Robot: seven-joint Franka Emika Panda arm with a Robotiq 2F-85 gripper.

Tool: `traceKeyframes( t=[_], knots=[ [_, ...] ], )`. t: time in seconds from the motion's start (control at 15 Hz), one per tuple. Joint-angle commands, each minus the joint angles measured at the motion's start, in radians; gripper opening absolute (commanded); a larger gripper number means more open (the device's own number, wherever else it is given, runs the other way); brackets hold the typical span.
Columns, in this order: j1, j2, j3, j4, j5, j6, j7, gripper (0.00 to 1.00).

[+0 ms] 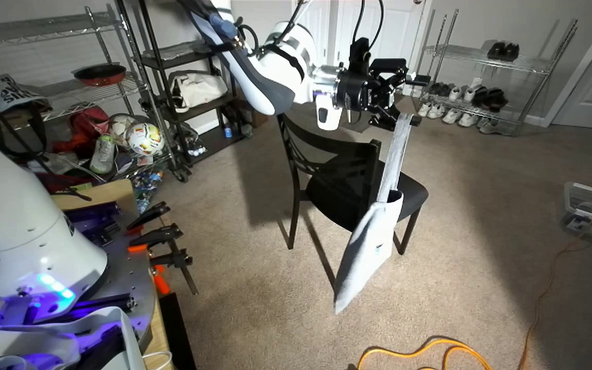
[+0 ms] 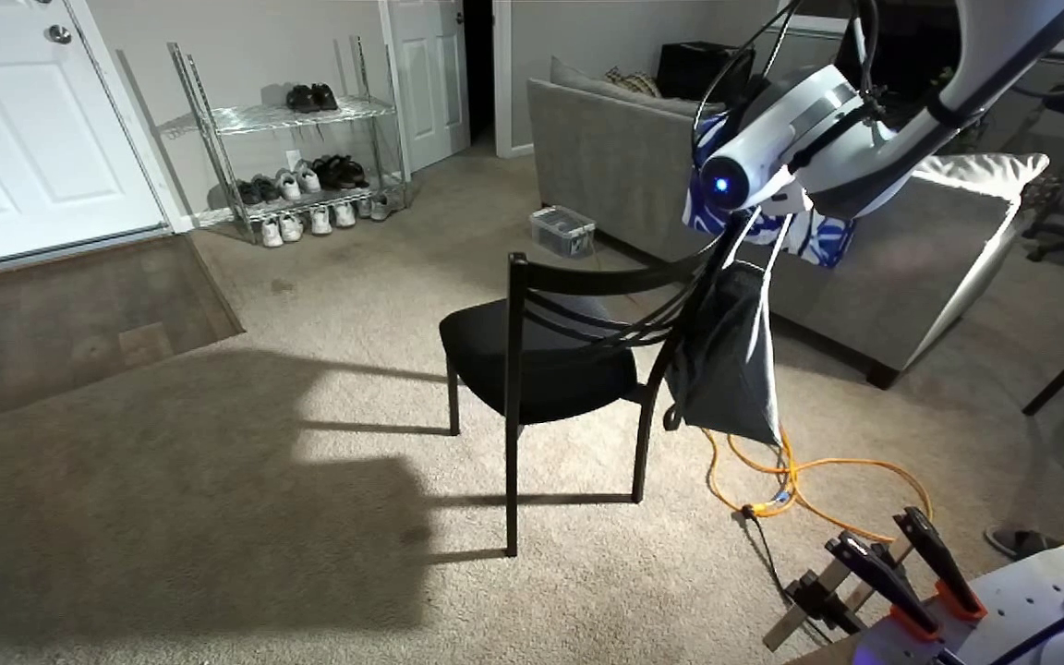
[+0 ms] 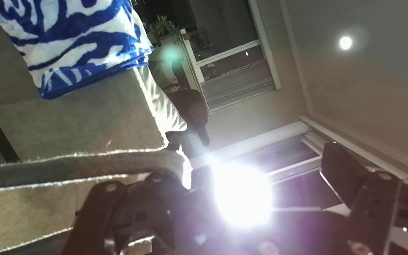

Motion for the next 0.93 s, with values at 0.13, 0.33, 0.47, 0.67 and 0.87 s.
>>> traceKeyframes(
  t=[0.13, 0.33, 0.47, 0.67, 0.87],
  knots=[
    [0.031, -0.047, 0.025, -0.033, -0.031, -0.005, -0.022, 1.00],
    [0.048, -0.052, 0.037, -0.035, -0.038, -0.004, -0.021, 1.00],
    [0.055, -0.059, 0.042, -0.044, -0.043, 0.006, -0.019, 1.00],
    [0.068, -0.085, 0.051, -0.085, -0.062, 0.014, -0.011, 1.00],
    [0.087, -0.101, 0.067, -0.138, -0.106, 0.004, -0.006, 1.00]
  ],
)
